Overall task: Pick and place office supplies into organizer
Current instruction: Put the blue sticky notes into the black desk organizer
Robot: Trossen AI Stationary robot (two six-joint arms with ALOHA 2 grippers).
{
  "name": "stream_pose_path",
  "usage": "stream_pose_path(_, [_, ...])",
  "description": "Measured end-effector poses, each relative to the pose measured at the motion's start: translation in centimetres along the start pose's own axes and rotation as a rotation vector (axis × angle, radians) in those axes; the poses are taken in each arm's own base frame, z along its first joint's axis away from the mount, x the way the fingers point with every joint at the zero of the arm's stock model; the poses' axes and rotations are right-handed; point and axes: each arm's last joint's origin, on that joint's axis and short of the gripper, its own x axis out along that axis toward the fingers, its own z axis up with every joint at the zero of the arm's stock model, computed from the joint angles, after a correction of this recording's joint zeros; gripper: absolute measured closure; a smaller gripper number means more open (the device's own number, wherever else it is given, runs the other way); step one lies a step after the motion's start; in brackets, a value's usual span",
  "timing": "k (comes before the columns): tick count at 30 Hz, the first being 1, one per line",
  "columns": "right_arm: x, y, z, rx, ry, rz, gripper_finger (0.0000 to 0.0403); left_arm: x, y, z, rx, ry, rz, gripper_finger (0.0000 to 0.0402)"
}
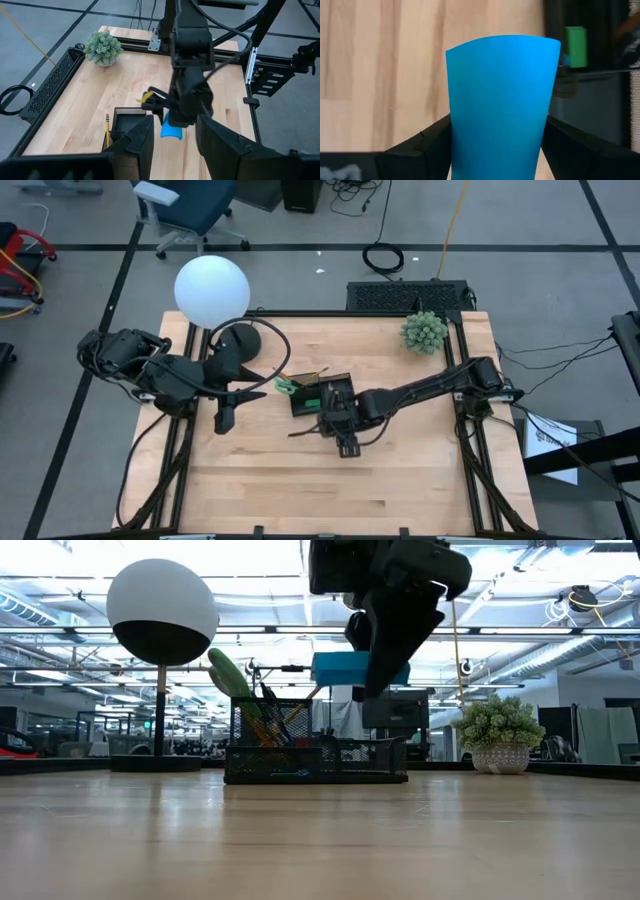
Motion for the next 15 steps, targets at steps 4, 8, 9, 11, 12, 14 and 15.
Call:
stream_pose_path(4, [-0.6, -1.4, -0.1, -0.015, 0.013, -0.011, 0.0149, 0.0, 0.0, 0.0, 0.0, 0.0, -0.001, 0.0256])
stream_pose_path(8, [-0.7, -2.8, -0.5, -0.028, 0.055, -0.024, 0.0149, 0.0, 0.0, 0.0, -0.001, -0.001, -0.001, 0.0256])
stream_pose_path(9, [-0.7, -3.1, -0.5, -0.034, 0.063, -0.027, 0.0149, 0.0, 0.0, 0.0, -0.001, -0.002, -0.001, 0.0256])
stream_pose_path(11, [-0.7, -3.8, -0.6, -0.034, 0.081, -0.032, 0.0149, 0.0, 0.0, 0.0, -0.001, -0.003, -0.002, 0.0256])
stream_pose_path(12, [-0.6, -4.2, -0.7, -0.03, 0.089, -0.034, 0.0149, 0.0, 0.0, 0.0, -0.001, -0.003, -0.002, 0.0256])
stream_pose_path(14, [-0.6, -4.9, -0.8, -0.015, 0.103, -0.039, 0.0149, 0.0, 0.0, 0.0, -0.001, -0.003, -0.002, 0.0256])
stream_pose_path(15, [-0.6, -5.2, -0.9, -0.013, 0.108, -0.041, 0.0149, 0.0, 0.0, 0.0, -0.001, -0.003, -0.002, 0.0256])
